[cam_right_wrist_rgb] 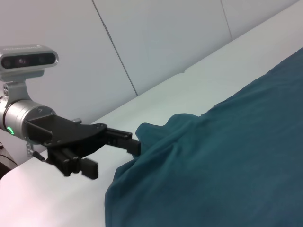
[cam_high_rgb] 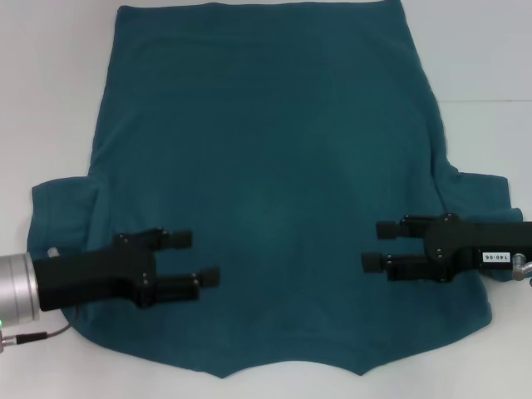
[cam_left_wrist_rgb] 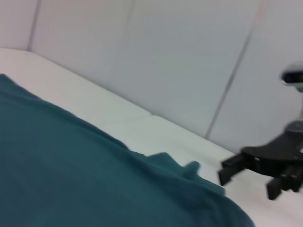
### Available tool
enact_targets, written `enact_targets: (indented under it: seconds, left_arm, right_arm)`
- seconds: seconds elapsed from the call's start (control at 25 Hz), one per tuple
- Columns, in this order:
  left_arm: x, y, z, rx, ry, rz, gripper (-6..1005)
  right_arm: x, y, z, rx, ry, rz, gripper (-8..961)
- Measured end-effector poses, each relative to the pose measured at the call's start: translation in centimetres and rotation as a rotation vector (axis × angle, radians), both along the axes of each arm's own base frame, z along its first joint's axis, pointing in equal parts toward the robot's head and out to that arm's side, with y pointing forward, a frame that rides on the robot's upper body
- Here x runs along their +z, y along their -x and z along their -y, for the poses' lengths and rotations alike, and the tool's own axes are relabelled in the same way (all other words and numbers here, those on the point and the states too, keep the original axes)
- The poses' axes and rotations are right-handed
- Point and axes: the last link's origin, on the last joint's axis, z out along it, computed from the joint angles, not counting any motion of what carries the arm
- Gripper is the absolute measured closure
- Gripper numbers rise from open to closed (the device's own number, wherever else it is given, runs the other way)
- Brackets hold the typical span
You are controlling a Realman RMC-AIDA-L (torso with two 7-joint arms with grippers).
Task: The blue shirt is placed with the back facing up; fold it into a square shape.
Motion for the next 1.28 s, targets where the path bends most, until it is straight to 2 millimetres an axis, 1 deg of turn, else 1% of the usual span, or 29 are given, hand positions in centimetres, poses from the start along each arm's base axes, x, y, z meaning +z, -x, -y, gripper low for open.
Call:
enact_targets:
  seconds: [0.2,0.32,0.52,0.8,1.0,1.28]
  left_arm:
    - [0.6,1.2,-0.7,0.107,-0.059,0.000,133]
    - [1.2,2.4,-0.8,0.184,-0.113,0.005,138]
    - [2.8,4.7,-0.1,0.303,-0.209,0.036,146]
    - [4.7,7.7,1.5,0.437,-0.318,0.058,158]
    - [5.1,9.1,2.0,0.504,-0.362,0.040,166]
    - [4.9,10.1,1.7,0.568,-0.402,-0.001,178]
  right_arm:
    - [-0.1,0.0,-0.1,-0.007,-0.010,-0.009,170]
    - [-0.1,0.1,-0.2,-0.015,-0.022,-0.017,179]
    - [-0.3,0.2,-0.2,-0.020,-0.030,-0.030,188]
    - [-0.7,0.5,-0.4,-0.029,-0.039,-0.041,185]
    - [-0.8,0.7,-0.4,-0.028,-0.038,-0.044,181]
    - [-0.8,0.9,-0.5,-0.029,-0.046,-0.061,179]
